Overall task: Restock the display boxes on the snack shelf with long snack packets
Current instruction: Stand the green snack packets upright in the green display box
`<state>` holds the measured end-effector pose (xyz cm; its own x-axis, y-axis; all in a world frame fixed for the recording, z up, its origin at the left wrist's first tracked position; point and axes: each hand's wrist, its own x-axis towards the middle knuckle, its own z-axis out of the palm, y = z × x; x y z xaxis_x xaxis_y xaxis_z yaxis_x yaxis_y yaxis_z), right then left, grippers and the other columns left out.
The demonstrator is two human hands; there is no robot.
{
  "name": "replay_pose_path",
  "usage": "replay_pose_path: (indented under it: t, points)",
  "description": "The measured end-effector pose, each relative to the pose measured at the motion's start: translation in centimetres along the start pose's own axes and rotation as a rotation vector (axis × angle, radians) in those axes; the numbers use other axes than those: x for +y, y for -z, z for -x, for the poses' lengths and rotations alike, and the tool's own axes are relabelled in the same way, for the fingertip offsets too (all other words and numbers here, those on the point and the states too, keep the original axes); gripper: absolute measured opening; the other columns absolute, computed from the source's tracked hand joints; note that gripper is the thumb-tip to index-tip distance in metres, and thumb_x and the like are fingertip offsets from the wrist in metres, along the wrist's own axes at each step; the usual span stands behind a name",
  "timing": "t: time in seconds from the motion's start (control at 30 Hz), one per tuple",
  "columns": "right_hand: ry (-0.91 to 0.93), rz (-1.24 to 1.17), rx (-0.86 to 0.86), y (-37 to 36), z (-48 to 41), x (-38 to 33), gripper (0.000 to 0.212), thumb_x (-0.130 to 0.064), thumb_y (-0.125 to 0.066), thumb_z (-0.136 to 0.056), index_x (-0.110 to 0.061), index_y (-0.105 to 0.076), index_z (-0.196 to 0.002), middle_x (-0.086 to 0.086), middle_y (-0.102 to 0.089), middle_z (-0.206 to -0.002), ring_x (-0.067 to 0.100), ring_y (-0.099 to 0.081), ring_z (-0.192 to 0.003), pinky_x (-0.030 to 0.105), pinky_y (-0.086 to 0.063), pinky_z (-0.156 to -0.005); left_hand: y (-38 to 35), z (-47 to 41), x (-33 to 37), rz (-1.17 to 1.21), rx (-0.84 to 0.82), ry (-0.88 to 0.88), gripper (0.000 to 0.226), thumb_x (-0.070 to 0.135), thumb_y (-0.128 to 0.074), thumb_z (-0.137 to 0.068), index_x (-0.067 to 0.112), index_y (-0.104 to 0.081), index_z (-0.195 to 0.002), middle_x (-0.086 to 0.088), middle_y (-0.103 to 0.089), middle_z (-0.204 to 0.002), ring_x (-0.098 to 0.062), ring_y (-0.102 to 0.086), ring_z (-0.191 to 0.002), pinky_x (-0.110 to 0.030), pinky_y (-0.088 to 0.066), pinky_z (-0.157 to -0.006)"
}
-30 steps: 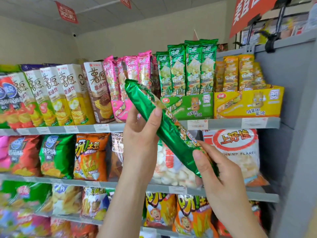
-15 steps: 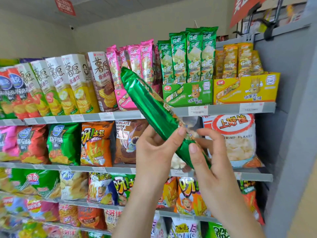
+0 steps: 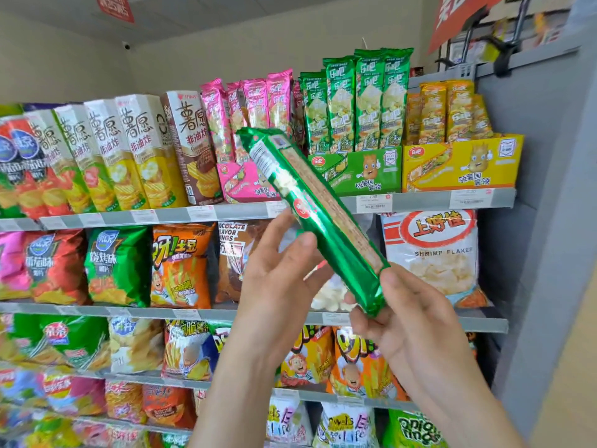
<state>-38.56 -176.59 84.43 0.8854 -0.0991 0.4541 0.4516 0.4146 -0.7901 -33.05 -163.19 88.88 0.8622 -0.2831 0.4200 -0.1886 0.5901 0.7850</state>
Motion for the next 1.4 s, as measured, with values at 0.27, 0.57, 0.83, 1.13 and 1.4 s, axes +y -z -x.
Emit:
replay_pose_path:
  t: [0.27, 0.57, 0.83, 1.13, 1.4]
  points:
    - [-0.060, 0.179, 0.069, 0.4, 0.7, -0.1, 0.069, -0.077, -0.067, -0.066, -0.034, -0.066, -0.121, -0.003, -0.070, -0.116, 0.013, -0.068, -0.091, 0.028, -0.054, -0.067, -0.3, 0.3, -1.2, -0.144, 0.126, -0.149, 0.027, 0.015, -0.069, -0.080, 0.007, -0.067, -0.106, -0.006, -0.071, -0.088, -0.022, -0.068, -0.084, -0.036, -0.058, -0.078]
    - [0.210, 0.826, 0.122, 0.0, 1.8, 0.3, 0.036, -0.045, -0.053, -0.090, -0.040, -0.054, -0.126, -0.024, -0.069, -0.105, -0.001, -0.068, -0.087, 0.005, -0.045, -0.071, -0.9, 0.0, -1.3, -0.210, 0.205, -0.264, 0.038, 0.034, -0.075, -0.075, 0.022, -0.059, -0.107, 0.015, -0.068, -0.076, -0.003, -0.067, -0.071, -0.019, -0.052, -0.060]
    - [-0.125, 0.136, -0.004, 0.5, 1.5, -0.3, 0.052, -0.068, -0.074, -0.067, -0.028, -0.074, -0.100, 0.014, -0.075, -0.091, 0.024, -0.072, -0.076, 0.021, -0.051, -0.061, -0.1, -0.2, -1.3, -0.156, 0.079, -0.136, 0.032, 0.018, -0.064, -0.086, 0.019, -0.059, -0.117, 0.002, -0.074, -0.095, -0.016, -0.069, -0.087, -0.026, -0.054, -0.071]
    - [-0.299, -0.147, -0.039, 1.4, 0.4, -0.3, 0.033, -0.036, -0.067, -0.072, -0.008, -0.077, -0.086, 0.024, -0.068, -0.076, 0.028, -0.065, -0.062, 0.031, -0.047, -0.055, -0.2, -1.5, -1.3, -0.045, 0.038, -0.114, 0.052, 0.013, -0.070, -0.077, 0.012, -0.054, -0.126, 0.000, -0.074, -0.090, -0.015, -0.070, -0.083, -0.028, -0.056, -0.070]
    - [-0.213, 0.236, -0.073, 1.2, -2.6, -0.4, 0.031, -0.047, -0.058, -0.081, -0.042, -0.072, -0.108, -0.006, -0.073, -0.113, 0.011, -0.068, -0.101, 0.029, -0.052, -0.077, 0.7, -6.1, 0.6, -0.126, 0.014, -0.154, 0.058, 0.009, -0.064, -0.079, 0.006, -0.047, -0.135, -0.003, -0.070, -0.084, -0.018, -0.065, -0.077, -0.031, -0.054, -0.070]
